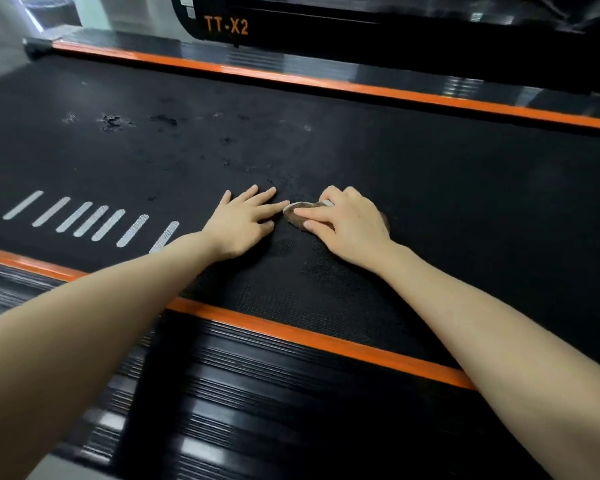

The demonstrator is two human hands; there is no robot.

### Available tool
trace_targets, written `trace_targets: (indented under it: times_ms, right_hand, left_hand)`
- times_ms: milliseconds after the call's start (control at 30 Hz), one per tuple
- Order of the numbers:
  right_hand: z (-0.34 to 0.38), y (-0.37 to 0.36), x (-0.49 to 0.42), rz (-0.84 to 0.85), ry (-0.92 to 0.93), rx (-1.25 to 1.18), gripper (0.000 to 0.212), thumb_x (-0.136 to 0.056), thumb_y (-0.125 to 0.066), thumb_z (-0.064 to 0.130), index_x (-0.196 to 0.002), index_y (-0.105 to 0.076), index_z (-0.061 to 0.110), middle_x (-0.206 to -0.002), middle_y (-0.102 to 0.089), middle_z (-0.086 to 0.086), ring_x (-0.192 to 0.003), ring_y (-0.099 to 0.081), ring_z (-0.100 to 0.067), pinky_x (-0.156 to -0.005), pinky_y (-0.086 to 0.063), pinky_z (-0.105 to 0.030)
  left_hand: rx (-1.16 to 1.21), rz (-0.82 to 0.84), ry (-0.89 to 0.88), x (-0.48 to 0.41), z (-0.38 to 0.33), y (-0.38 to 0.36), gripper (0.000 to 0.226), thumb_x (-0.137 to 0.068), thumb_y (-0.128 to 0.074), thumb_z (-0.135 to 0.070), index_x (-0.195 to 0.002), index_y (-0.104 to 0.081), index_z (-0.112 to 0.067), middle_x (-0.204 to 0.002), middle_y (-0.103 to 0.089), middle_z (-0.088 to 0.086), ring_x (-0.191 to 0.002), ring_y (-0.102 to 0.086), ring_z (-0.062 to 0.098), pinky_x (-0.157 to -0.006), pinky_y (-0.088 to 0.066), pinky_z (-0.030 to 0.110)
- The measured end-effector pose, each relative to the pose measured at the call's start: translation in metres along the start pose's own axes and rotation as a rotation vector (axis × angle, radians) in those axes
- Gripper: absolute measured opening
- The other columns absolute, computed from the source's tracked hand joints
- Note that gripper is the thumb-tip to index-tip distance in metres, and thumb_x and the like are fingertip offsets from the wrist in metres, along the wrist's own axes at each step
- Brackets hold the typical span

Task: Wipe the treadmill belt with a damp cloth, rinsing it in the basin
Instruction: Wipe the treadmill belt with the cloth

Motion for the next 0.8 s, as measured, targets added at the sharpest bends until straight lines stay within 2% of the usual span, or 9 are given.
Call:
trace_targets:
  times_ms: [100, 200, 333, 467, 533, 600, 700, 800]
  right_hand:
    - [0.008, 0.006, 0.016, 0.023, 0.072, -0.025, 0.030, -0.093, -0.048, 0.042, -0.119, -0.063, 0.039, -0.105, -0.056, 0.001, -0.086, -0.043, -0.023, -0.077, -0.042, -0.042]
    - [0.017, 0.013, 0.062, 0.118, 0.182, -0.069, 0.037, -0.091, -0.038, 0.048, -0.117, -0.063, 0.042, -0.101, -0.054, 0.006, -0.085, -0.041, -0.016, -0.077, -0.034, -0.033]
    - [-0.007, 0.036, 0.123, 0.195, 0.167, -0.125, 0.033, -0.092, -0.041, 0.051, -0.120, -0.057, 0.047, -0.108, -0.052, 0.013, -0.092, -0.043, -0.013, -0.082, -0.031, -0.030]
    - [-0.012, 0.042, 0.130, 0.132, 0.060, -0.153, 0.032, -0.089, -0.045, 0.051, -0.113, -0.064, 0.045, -0.103, -0.055, 0.011, -0.090, -0.042, -0.010, -0.080, -0.034, -0.032]
    - [0.014, 0.032, 0.111, 0.110, 0.064, -0.157, 0.032, -0.087, -0.047, 0.047, -0.111, -0.068, 0.041, -0.100, -0.056, 0.010, -0.088, -0.041, -0.010, -0.078, -0.035, -0.032]
    - [0.049, 0.016, 0.088, 0.130, 0.106, -0.165, 0.032, -0.087, -0.047, 0.046, -0.111, -0.068, 0.040, -0.101, -0.057, 0.008, -0.088, -0.043, -0.012, -0.078, -0.036, -0.033]
    - [0.065, 0.007, 0.080, 0.187, 0.077, -0.164, 0.032, -0.089, -0.046, 0.045, -0.113, -0.066, 0.041, -0.105, -0.056, 0.008, -0.090, -0.044, -0.014, -0.082, -0.037, -0.035]
    - [0.035, 0.022, 0.115, 0.231, -0.079, -0.217, 0.031, -0.086, -0.048, 0.046, -0.115, -0.060, 0.051, -0.108, -0.051, 0.020, -0.095, -0.043, -0.010, -0.088, -0.036, -0.032]
  left_hand:
    - [-0.032, 0.030, -0.022, 0.002, 0.002, 0.000, 0.048, -0.102, -0.032, -0.027, -0.147, -0.019, -0.039, -0.158, -0.005, -0.009, -0.146, 0.002, 0.015, -0.117, 0.004, 0.043]
    - [-0.110, 0.021, -0.052, 0.002, 0.006, -0.001, 0.047, -0.102, -0.029, -0.033, -0.146, -0.015, -0.042, -0.158, -0.004, -0.011, -0.146, 0.002, 0.015, -0.117, 0.002, 0.041]
    - [-0.183, -0.030, -0.109, 0.002, 0.008, 0.000, 0.046, -0.102, -0.023, -0.040, -0.146, -0.014, -0.044, -0.158, -0.006, -0.010, -0.146, -0.002, 0.016, -0.117, -0.003, 0.041]
    - [-0.226, -0.064, -0.187, -0.002, 0.011, 0.006, 0.053, -0.093, -0.015, -0.056, -0.144, -0.024, -0.044, -0.157, -0.018, -0.010, -0.144, -0.014, 0.018, -0.111, -0.014, 0.039]
    - [-0.239, -0.098, -0.278, -0.007, 0.012, 0.015, 0.066, -0.082, -0.008, -0.060, -0.140, -0.034, -0.044, -0.152, -0.030, -0.011, -0.137, -0.026, 0.019, -0.103, -0.022, 0.037]
    - [-0.238, -0.126, -0.346, -0.013, 0.016, 0.024, 0.068, -0.081, -0.009, -0.060, -0.137, -0.042, -0.042, -0.147, -0.039, -0.012, -0.132, -0.033, 0.019, -0.099, -0.026, 0.036]
    - [-0.275, -0.146, -0.401, -0.023, 0.022, 0.027, 0.075, -0.078, -0.002, -0.064, -0.140, -0.037, -0.040, -0.151, -0.034, -0.007, -0.140, -0.025, 0.020, -0.106, -0.025, 0.039]
    - [-0.252, -0.055, -0.359, -0.029, 0.036, 0.016, 0.081, -0.074, 0.006, -0.070, -0.145, -0.018, -0.043, -0.158, -0.014, -0.006, -0.146, -0.005, 0.021, -0.116, -0.009, 0.044]
Point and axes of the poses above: each hand's wrist, its own x-axis away from the middle knuckle, its own y-axis out of the back of the hand, z = x × y, the point moved 8 cm from there along -x, towards the middle knuckle
